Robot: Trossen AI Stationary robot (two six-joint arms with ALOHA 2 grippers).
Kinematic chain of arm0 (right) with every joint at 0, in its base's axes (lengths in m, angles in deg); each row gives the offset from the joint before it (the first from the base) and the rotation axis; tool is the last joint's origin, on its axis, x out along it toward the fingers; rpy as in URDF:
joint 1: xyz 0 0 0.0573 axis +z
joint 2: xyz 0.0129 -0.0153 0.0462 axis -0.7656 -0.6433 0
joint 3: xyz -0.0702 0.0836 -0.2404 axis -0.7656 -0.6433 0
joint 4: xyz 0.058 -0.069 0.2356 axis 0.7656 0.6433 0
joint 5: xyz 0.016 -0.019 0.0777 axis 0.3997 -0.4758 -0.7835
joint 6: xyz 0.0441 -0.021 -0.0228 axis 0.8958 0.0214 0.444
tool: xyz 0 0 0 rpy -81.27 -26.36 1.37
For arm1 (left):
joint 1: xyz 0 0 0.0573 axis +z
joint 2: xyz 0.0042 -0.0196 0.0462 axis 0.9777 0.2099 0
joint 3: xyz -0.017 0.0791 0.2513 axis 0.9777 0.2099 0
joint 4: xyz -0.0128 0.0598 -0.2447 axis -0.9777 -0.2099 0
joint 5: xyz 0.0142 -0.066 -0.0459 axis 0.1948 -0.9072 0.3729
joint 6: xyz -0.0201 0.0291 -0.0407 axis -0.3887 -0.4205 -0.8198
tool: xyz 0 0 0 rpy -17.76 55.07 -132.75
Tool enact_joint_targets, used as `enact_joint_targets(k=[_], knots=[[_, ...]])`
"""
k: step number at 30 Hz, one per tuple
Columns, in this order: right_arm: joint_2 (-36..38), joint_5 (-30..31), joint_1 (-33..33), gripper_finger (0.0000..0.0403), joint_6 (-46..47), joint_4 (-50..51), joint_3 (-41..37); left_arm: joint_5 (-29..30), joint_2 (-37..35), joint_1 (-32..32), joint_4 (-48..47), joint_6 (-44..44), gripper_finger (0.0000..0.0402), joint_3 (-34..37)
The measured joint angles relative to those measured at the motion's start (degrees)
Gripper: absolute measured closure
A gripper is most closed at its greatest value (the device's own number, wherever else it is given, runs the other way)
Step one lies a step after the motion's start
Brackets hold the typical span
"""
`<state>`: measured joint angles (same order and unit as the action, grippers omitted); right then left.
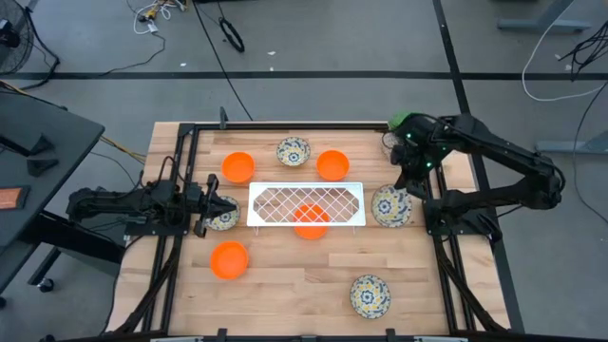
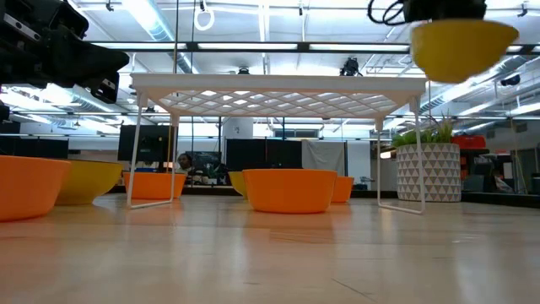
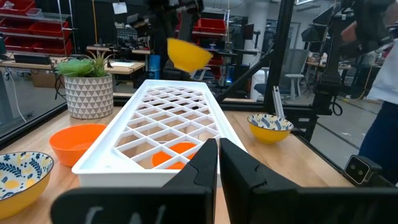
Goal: Pick & Place Mini bowls
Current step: Put the white patterned bowl on the shelf
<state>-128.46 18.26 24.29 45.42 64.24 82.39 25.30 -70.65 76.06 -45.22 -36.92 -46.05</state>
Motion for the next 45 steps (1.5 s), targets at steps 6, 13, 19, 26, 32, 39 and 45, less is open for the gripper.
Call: enact_joint_targets(k=[6, 13, 19, 26, 32, 39, 45], knots=[[-0.48, -3.44, 0.62, 0.0403, 6.33, -3.04, 3.68, -0.01, -0.02, -0.02, 0.01, 0.01, 0.0378, 0.01], [-3.74, -3.52, 4.77, 0.0403, 14.12, -8.1, 8.3, 0.01, -0.02, 0.0, 0.01, -0.01, 0.0378, 0.01], [-8.2, -3.52, 7.48, 0.0403, 18.89, -12.82, 12.61, 0.0, -0.01, -0.01, 0.0, 0.01, 0.0378, 0.0], [-13.21, -3.43, 10.04, 0.0403, 22.96, -18.27, 16.11, 0.0, -0.02, -0.01, 0.01, 0.0, 0.0378, 0.0], [-16.06, -3.46, 11.95, 0.0403, 28.05, -24.44, 16.35, 0.01, 0.0, -0.02, 0.01, 0.01, 0.0378, 0.01], [-18.62, -3.9, 12.46, 0.0403, 35.73, -32.69, 16.37, 0.01, -0.02, 0.0, 0.01, -0.01, 0.0378, 0.0], [-20.05, -3.94, 12.46, 0.0403, 43.62, -41.75, 16.37, 0.01, 0.0, 0.0, -0.01, -0.01, 0.0378, 0.01]])
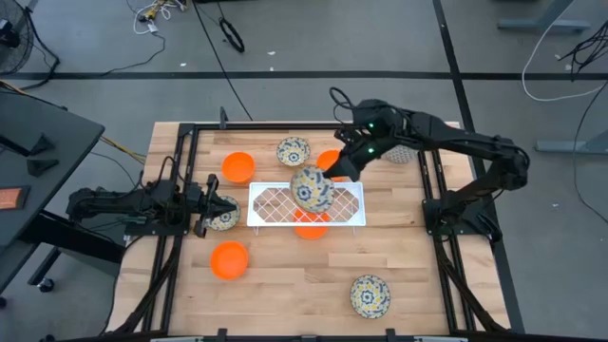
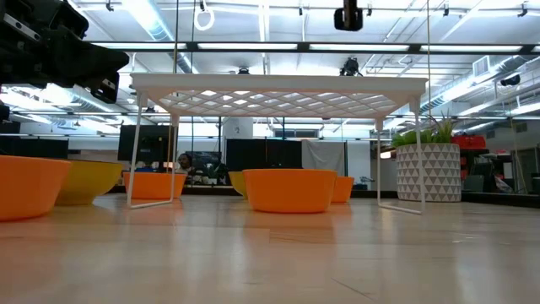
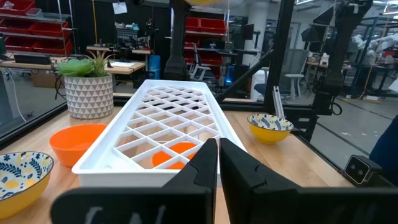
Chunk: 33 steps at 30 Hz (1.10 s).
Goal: Pick & Place Mini bowls
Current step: Put the white patterned bowl on the shelf
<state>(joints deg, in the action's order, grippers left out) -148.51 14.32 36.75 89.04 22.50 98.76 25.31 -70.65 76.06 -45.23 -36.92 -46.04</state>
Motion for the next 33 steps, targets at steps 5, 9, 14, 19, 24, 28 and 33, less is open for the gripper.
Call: enact_joint_targets(k=[5, 9, 14, 19, 24, 28, 33], knots=[[-1.62, -0.41, 0.5, 0.0403, 6.03, -6.77, 0.02, -0.02, -0.01, 0.0, 0.02, -0.01, 0.0378, -0.02], [-2.91, -1.17, 1.33, 0.0403, 8.44, -9.35, 0.03, 0.0, -0.02, -0.02, 0.02, -0.01, 0.0378, -0.01], [-5.16, -1.86, 2.27, 0.0403, 10.38, -10.02, 0.07, -0.04, 0.0, -0.01, -0.02, 0.01, 0.0378, -0.01], [-7.4, -1.88, 3.2, 0.0403, 10.99, -9.72, 0.07, -0.02, -0.02, -0.02, 0.03, 0.02, 0.0378, 0.0], [-9.88, -1.92, 3.34, 0.0403, 11.26, -9.62, 0.07, -0.02, -0.02, -0.02, -0.01, 0.01, 0.0378, 0.0], [-11.59, -1.72, 3.32, 0.0403, 11.2, -9.16, 0.07, -0.02, 0.0, 0.0, -0.01, 0.0, 0.0378, 0.0], [-13.34, -0.96, 3.28, 0.0403, 11.01, -8.35, 0.04, -0.02, -0.01, -0.01, -0.01, -0.01, 0.0378, -0.02]])
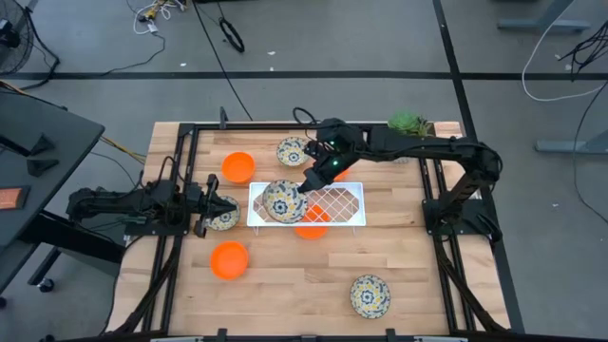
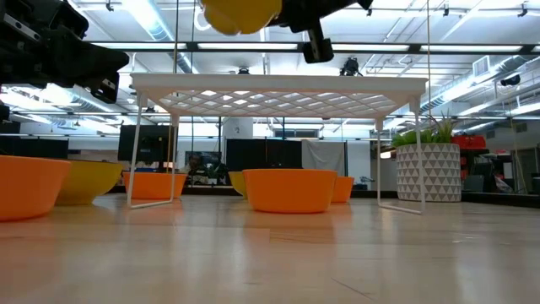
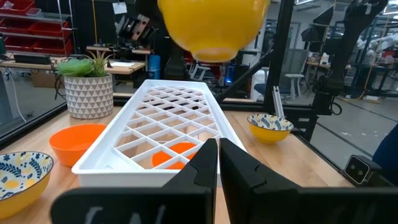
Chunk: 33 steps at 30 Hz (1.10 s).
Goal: Pick & Place Mini bowls
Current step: Put the white patterned bowl on the shelf
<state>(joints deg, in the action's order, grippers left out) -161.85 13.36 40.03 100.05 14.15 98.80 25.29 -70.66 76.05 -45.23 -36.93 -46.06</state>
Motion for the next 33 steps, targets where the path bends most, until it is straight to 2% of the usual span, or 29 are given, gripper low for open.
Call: enact_joint_targets(k=[20, 33], knots=[[-4.7, 2.27, -1.39, 0.0403, -2.25, 3.14, 0.0, 0.02, 0.0, 0.0, 0.25, 0.01, 0.0378, 0.01], [-5.08, 3.3, -2.05, 0.0403, -3.69, 4.85, -0.07, 0.02, 0.01, 0.01, 0.02, 0.02, 0.0378, 0.0]])
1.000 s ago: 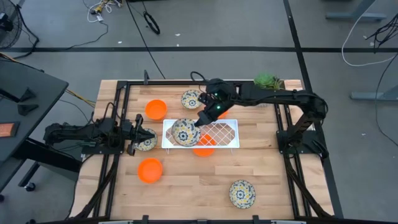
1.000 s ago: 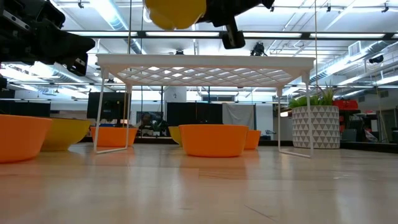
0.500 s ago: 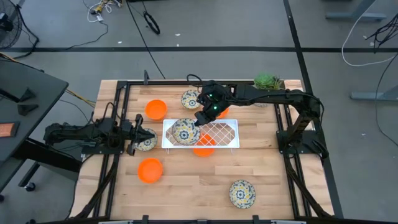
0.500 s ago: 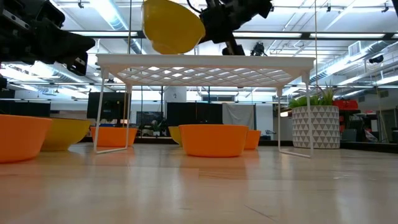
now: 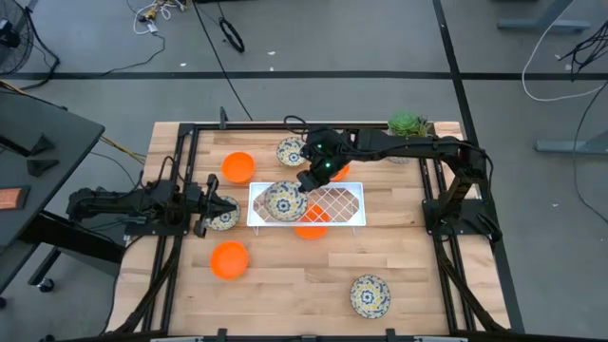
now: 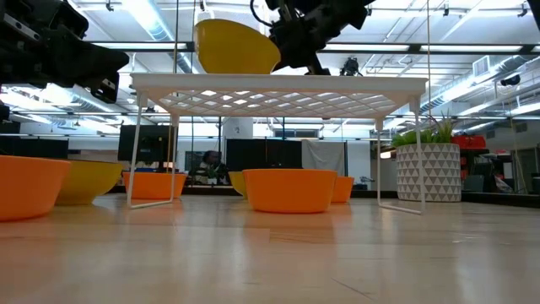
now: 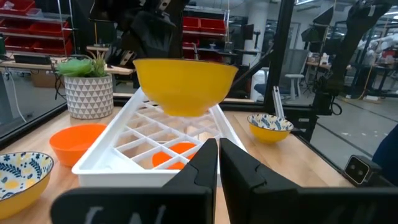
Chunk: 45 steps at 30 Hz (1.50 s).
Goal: Pick & Place Mini bowls
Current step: Put the white patterned bowl on the shelf
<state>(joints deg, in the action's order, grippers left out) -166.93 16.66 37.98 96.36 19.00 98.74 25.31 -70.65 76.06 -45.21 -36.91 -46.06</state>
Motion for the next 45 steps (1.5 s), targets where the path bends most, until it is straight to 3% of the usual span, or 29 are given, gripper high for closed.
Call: enact_joint_targets(k=[45], knots=[[-0.74, 1.36, 0.07, 0.0403, -2.09, -2.03, 0.02, -0.02, 0.0, -0.01, -0.02, 0.0, 0.0378, 0.02]])
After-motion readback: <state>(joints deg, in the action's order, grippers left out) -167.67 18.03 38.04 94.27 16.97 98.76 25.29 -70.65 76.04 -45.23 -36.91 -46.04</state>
